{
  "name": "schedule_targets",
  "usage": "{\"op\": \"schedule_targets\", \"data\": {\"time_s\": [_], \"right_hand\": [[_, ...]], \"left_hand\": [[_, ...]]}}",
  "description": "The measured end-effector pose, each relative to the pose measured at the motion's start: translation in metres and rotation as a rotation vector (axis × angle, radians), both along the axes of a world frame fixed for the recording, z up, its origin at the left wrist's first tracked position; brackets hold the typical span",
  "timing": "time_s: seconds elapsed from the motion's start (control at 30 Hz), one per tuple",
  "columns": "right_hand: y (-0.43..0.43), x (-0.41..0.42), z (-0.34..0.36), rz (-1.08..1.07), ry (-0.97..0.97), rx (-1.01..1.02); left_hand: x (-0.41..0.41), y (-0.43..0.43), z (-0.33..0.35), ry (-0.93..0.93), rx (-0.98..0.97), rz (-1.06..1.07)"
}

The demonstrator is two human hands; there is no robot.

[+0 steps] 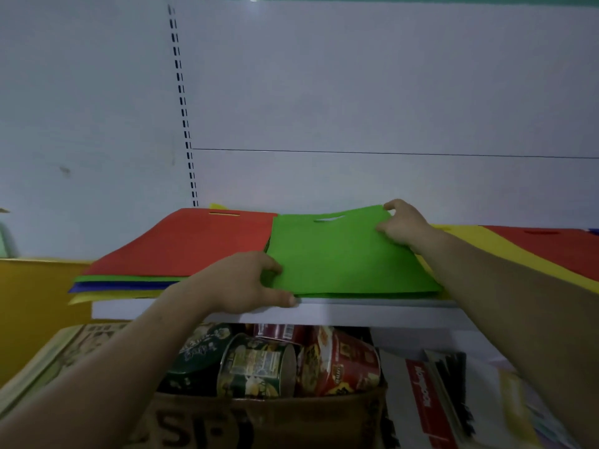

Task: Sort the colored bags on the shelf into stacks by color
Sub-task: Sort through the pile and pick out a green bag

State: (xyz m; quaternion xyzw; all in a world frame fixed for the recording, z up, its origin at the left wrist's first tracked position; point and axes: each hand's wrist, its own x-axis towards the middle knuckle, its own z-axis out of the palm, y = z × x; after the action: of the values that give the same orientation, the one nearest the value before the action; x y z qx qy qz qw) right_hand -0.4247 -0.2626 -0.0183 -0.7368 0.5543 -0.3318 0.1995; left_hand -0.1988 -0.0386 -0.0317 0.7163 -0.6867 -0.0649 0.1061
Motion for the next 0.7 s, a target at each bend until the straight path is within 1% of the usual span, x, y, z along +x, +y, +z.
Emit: {"op": "schedule_targets", "data": {"time_s": [0.07,0.17,0.27,0.43,0.53,0.7], "right_hand": [[-0.002,-0.001,0.002,0.065,0.193,0.027],[-0.003,0.002,0.002,0.222,0.431,0.045],[0.001,0.007,-0.002,0.314,0.590,0.087],[-0.001,0.009,-0.008,0.314,0.644,0.059],[-0.003,0.009,-0.006,0.319,0.659,0.048],[-0.005,0.011,0.004,0.339,0.619,-0.005]], "left_hand": [[0.000,-0.002,-0.002,-0.028,-0.034,0.006],[0.000,-0.006,-0.004,-0.051,-0.059,0.010],[-0.003,-0.008,-0.005,-0.055,-0.060,0.013],[-0.006,-0.010,-0.004,-0.025,-0.040,0.038],[-0.008,-0.010,-0.002,-0.061,-0.038,0.042],[-0.012,-0.005,0.003,-0.029,-0.050,0.072]]}}
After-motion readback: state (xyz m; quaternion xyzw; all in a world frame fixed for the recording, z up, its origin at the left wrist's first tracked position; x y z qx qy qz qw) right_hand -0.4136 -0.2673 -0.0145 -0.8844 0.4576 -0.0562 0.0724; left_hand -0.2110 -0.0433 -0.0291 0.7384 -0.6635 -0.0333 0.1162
